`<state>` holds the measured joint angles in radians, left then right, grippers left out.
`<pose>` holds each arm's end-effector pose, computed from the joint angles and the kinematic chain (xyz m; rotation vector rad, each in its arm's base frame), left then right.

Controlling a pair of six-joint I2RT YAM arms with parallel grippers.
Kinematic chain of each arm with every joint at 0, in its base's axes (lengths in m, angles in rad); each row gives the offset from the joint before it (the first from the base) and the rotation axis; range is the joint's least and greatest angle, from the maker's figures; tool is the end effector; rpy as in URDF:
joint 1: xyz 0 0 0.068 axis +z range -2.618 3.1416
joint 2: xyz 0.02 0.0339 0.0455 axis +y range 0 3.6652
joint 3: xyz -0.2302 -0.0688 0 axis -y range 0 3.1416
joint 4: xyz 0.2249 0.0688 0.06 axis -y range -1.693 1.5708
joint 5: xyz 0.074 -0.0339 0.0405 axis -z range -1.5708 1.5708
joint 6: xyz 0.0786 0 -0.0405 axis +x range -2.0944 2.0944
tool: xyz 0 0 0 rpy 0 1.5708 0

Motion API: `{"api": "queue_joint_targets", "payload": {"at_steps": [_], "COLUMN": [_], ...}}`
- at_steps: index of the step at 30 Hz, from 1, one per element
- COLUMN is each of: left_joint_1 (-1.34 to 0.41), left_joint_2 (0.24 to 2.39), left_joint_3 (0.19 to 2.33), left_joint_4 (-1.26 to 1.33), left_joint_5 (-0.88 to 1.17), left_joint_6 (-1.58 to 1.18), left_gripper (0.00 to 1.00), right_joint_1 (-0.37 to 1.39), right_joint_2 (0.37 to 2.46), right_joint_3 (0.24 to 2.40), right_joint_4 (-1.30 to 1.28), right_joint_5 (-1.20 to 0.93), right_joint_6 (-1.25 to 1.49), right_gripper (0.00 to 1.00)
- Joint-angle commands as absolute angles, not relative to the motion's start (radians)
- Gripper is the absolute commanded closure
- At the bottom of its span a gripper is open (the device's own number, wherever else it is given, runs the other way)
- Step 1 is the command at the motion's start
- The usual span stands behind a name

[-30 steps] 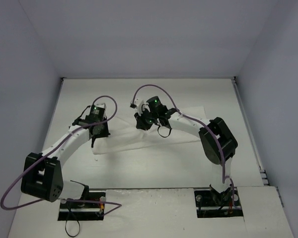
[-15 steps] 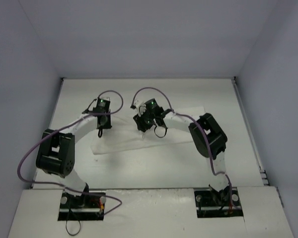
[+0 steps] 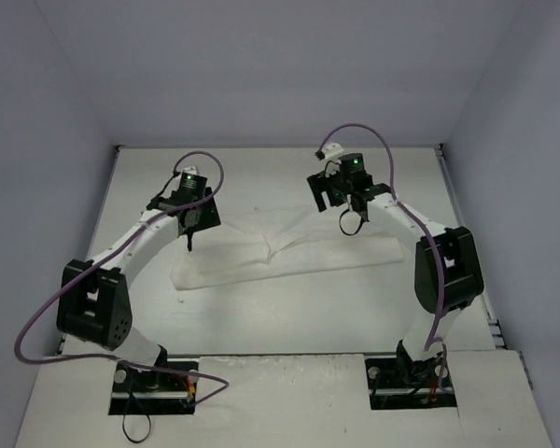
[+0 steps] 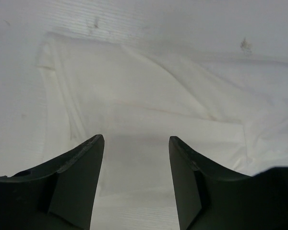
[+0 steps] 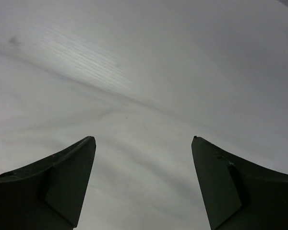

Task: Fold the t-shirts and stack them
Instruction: Fold the other side of the tshirt into a rectangle, then rotate the tshirt 90 degrees

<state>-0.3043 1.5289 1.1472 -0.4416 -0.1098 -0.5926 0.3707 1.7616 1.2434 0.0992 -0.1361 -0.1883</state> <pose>0.3316 -0.0951 0.2038 -0.3971 2.3747 -0.2901 0.3946 0.1648 0.2185 -0.6345 1.8909 0.2531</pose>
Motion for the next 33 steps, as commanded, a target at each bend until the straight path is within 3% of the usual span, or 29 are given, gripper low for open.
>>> {"api": "queue_joint_targets", "payload": {"at_steps": [1,7,16,22,29,33], "left_joint_1": [-0.358,-0.369,-0.342,-0.315,-0.307,-0.263], "left_joint_2": [1.687,1.856,2.161,2.338,2.608,2.566], "left_joint_3": [1.176,1.278,1.655,1.992,2.572,2.636], "left_joint_4": [-0.474,-0.503,-0.606,-0.666,-0.666,-0.649], "left_joint_5": [-0.047,-0.055,-0.104,-0.073,-0.064,-0.074], "left_joint_6": [-0.707,-0.68,-0.478,-0.319,-0.09,-0.143], "left_gripper": [0.48,0.48,0.48,0.48,0.47,0.42], "right_joint_1": [0.327,0.306,0.363,0.509,0.912,0.945], "right_joint_2": [1.761,1.841,1.793,1.714,1.715,1.646], "right_joint_3": [1.204,1.188,1.005,1.001,1.068,1.111], "right_joint_4": [0.04,0.035,0.025,-0.106,-0.133,-0.189], "right_joint_5": [-0.004,0.048,0.071,0.067,-0.056,0.067], "right_joint_6": [-0.119,-0.009,0.15,0.327,0.424,0.418], "right_gripper": [0.22,0.21,0.21,0.21,0.19,0.19]}}
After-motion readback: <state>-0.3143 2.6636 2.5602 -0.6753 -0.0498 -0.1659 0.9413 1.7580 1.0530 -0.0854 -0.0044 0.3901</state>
